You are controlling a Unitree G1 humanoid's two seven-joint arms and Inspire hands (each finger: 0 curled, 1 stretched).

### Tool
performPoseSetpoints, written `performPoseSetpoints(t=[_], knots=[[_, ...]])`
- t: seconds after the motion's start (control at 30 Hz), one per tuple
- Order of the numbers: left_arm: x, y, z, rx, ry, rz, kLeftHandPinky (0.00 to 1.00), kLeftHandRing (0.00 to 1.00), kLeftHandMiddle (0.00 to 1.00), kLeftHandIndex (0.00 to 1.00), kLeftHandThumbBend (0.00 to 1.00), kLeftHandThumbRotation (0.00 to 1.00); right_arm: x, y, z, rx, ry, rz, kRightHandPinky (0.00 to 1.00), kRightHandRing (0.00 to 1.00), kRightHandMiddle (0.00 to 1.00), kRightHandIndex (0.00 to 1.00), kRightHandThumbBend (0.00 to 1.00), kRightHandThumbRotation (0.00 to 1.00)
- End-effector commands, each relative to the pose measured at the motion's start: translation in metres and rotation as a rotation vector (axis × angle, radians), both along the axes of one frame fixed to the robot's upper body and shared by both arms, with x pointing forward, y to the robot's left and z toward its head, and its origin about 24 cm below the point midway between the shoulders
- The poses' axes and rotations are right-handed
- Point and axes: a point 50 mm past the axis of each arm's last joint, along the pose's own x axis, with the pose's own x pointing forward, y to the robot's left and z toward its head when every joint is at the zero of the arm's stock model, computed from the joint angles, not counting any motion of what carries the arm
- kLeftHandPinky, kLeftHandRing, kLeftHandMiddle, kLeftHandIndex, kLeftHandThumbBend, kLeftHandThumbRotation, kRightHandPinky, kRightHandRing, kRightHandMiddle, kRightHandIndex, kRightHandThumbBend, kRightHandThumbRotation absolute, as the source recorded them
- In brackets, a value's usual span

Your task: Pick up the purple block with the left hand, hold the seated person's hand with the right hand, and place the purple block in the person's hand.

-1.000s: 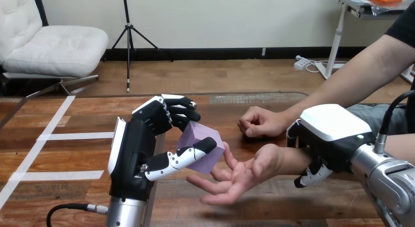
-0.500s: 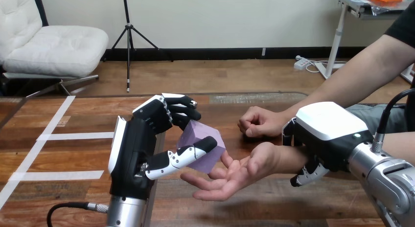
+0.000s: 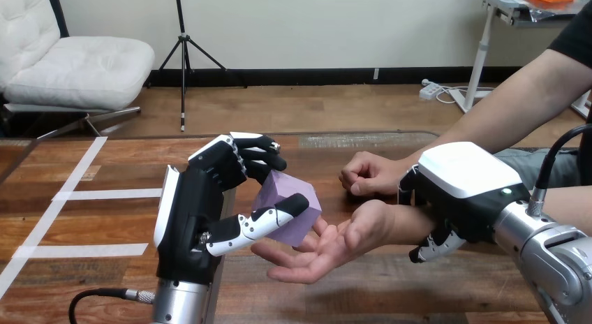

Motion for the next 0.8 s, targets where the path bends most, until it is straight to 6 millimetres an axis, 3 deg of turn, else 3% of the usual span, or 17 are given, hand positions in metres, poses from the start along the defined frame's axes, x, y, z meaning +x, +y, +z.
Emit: performPoseSetpoints(t=[0.0,0.77], knots=[[0.013,-0.009,0.018,-0.015,-0.081,-0.035,0.39,0.45,0.52,0.55,0.75,0.01,0.007,0.006,0.024,0.033,-0.107,0.007,0.34,0.4,0.47,0.48,0.72,0.0],[0.009,-0.023,0.012,0.018,-0.064,-0.078,0.39,0.45,0.52,0.55,0.75,0.03,0.003,0.015,0.033,0.041,-0.146,0.049,0.36,0.42,0.48,0.48,0.75,0.0]])
